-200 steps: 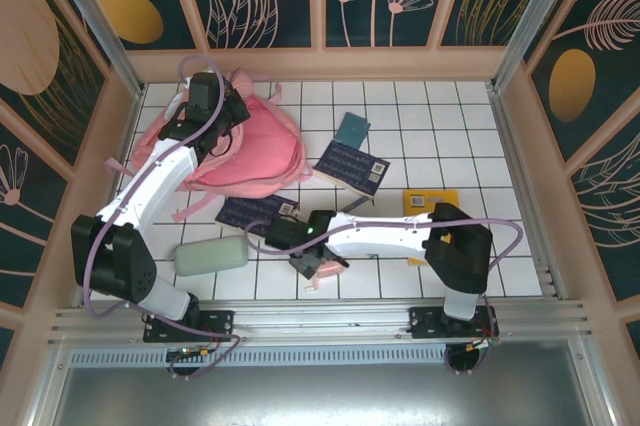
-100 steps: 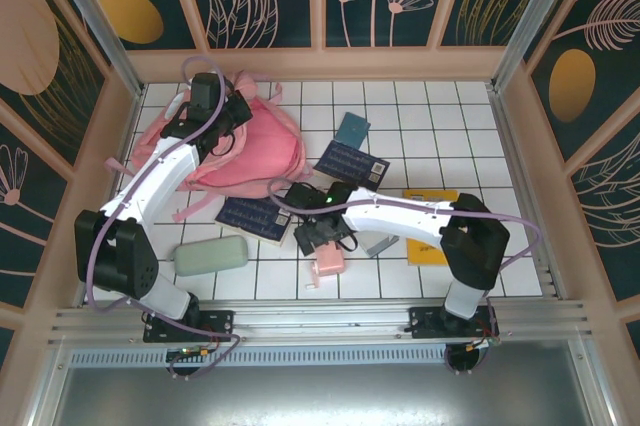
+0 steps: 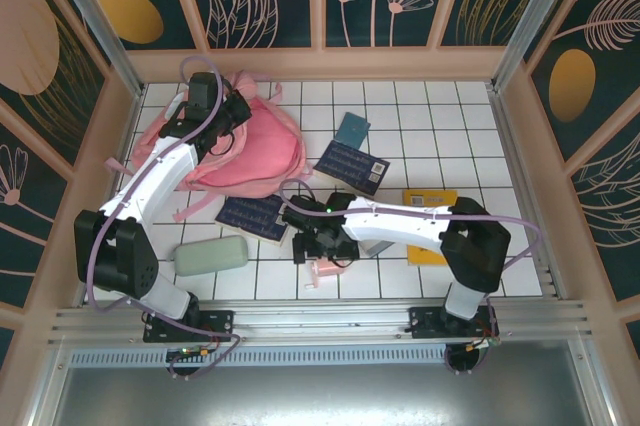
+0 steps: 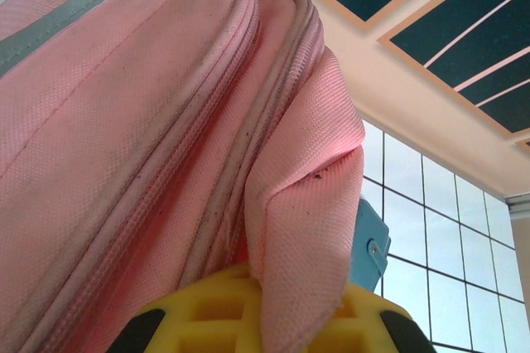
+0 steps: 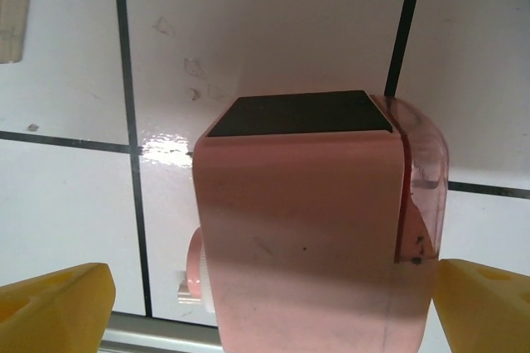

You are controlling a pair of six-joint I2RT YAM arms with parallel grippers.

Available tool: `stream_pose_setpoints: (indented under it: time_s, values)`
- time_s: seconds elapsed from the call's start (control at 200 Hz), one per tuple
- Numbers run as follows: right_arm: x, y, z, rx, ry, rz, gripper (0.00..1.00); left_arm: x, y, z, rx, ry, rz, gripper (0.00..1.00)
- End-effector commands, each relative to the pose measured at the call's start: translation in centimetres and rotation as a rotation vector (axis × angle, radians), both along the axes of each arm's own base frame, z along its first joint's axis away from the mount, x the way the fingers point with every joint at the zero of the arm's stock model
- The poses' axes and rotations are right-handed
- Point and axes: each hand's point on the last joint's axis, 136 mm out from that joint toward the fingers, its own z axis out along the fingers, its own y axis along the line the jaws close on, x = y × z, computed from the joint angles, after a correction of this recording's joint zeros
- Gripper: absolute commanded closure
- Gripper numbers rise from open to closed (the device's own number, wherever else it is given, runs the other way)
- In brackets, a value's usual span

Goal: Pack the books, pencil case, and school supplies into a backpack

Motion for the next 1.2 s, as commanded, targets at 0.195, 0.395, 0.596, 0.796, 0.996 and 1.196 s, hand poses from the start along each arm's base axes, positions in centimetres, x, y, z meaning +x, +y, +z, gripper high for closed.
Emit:
stream_pose_setpoints:
  time_s: [0.195,0.395,0.596,0.796,0.996,1.196]
  values:
    - [0.3,-1.7,-1.5,-0.039,-0.019,-0.035,0.1,0.9,-0.1,2.4,-0.053,-0.09,0.005,1.0]
    - [1.4,-1.8,-1.2,-0.023,-0.052,-0.035,0.24,0.9,-0.1,2.2,-0.051,-0.085,0.005,1.0]
    - [1.8,-1.6,-1.3,-0.019,-0.064,-0.012,0.31,1.0,-0.1,2.0,-0.049,-0.082,0.005,1.0]
    - [2.2,-1.4,-1.5,-0.045,-0.075,0.016,0.19,1.1,-0.2,1.8,-0.049,-0.077,0.001,1.0]
    - [2.7,-1.2,-0.8,-0.021,-0.104,0.023,0.28,1.2,-0.3,1.7,-0.052,-0.075,-0.002,1.0]
    - [2.8,-1.1,-0.7,-0.014,-0.115,0.034,0.42,1.1,-0.3,1.6,-0.052,-0.073,-0.003,1.0]
